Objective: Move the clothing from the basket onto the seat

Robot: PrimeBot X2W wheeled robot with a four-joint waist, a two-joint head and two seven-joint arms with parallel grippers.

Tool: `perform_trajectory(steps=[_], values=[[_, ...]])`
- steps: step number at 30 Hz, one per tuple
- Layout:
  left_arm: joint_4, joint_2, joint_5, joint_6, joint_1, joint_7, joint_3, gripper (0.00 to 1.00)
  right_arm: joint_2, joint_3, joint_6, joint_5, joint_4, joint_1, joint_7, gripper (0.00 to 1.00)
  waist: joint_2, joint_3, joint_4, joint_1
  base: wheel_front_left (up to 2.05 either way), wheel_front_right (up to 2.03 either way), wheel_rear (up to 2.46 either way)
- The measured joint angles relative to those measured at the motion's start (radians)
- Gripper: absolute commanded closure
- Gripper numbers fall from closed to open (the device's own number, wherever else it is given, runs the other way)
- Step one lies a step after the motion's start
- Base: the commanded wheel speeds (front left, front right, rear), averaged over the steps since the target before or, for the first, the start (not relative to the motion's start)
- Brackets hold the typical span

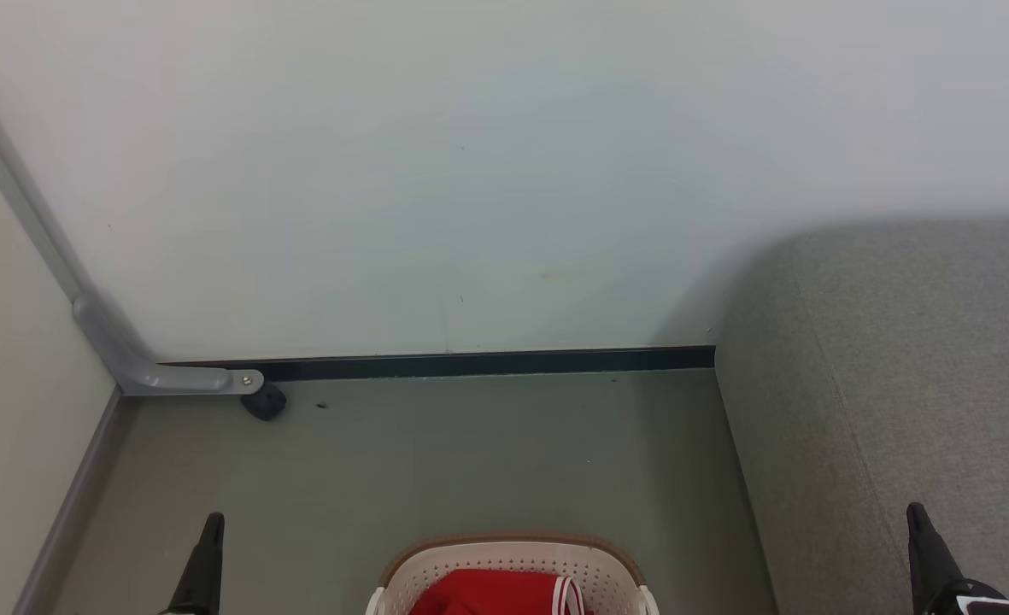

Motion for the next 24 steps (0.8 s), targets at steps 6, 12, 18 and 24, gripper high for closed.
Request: perform_trajectory(steps=[6, 12, 18, 24], values=[[0.000, 0.000, 0.000, 0.000, 0.000, 0.000, 0.000, 1.00, 0.000, 0.000, 0.000, 0.000, 0.000, 0.000, 0.000, 1.00, 0.0000, 0.000, 0.000, 0.0001, 0.00, 0.00, 0.00], [0.000, 0.000, 0.000, 0.000, 0.000, 0.000, 0.000, 1.00, 0.000, 0.000, 0.000, 0.000, 0.000, 0.000, 0.000, 1.00, 0.0001, 0.000, 0.000, 0.0000, 0.00, 0.00, 0.00], [0.000, 0.000, 0.000, 0.000, 0.000, 0.000, 0.000, 1.00, 0.000, 0.000, 0.000, 0.000, 0.000, 0.000, 0.000, 1.00, 0.0000, 0.000, 0.000, 0.0000, 0.00, 0.00, 0.00], [0.000, 0.000, 0.000, 0.000, 0.000, 0.000, 0.000, 1.00, 0.000, 0.000, 0.000, 0.000, 0.000, 0.000, 0.000, 1.00, 0.0000, 0.000, 0.000, 0.0000, 0.00, 0.00, 0.00]])
